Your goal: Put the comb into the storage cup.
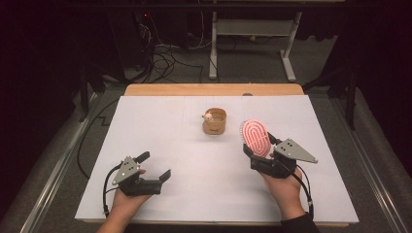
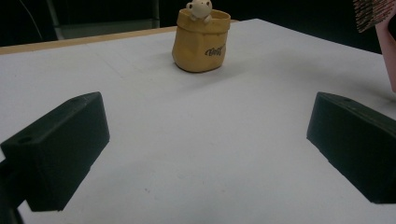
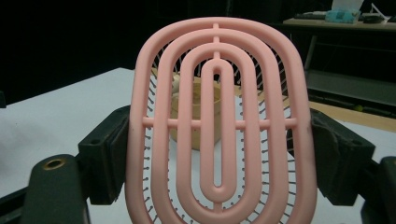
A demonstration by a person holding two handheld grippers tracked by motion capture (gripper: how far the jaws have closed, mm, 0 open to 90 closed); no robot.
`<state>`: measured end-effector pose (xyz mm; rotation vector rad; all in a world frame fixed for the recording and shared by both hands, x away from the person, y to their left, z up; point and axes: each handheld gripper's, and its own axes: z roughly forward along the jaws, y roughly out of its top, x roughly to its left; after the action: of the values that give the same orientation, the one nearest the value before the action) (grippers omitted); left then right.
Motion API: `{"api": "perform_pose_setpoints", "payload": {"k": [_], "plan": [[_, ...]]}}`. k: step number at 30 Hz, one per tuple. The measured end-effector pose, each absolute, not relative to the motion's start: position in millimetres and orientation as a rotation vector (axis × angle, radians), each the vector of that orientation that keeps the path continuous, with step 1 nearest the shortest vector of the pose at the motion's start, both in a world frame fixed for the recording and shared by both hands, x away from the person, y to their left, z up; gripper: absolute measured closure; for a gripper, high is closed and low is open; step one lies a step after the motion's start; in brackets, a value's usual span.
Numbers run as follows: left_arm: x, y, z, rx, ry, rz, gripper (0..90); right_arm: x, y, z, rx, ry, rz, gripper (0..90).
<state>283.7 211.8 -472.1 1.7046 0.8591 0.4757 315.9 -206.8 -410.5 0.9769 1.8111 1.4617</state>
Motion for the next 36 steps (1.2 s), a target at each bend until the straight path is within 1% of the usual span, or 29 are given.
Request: {"api": "perform_pose_setpoints", "payload": {"k": [13, 17, 27, 30, 36], "plan": [[284, 212, -473, 1.713, 0.870, 0.472, 0.0, 320, -191, -400, 0.921, 1.757, 1.511, 20.4], [284, 212, -473, 1.713, 0.870, 0.471, 0.0, 315, -188, -403, 0.886, 1.746, 1.500, 20.4], [287, 204, -469, 1.729, 0.863, 0.457, 0.0, 309, -200, -411, 0.893, 1.748, 1.444, 20.4], [290, 199, -464, 1.734, 0.855, 0.459, 0.0, 309, -200, -411, 0.892, 1.748, 1.439, 20.4], [301, 189, -451, 1.742, 0.846, 0.419, 0.0, 308, -200, -410, 0.882, 1.750, 1.433, 20.3]]}}
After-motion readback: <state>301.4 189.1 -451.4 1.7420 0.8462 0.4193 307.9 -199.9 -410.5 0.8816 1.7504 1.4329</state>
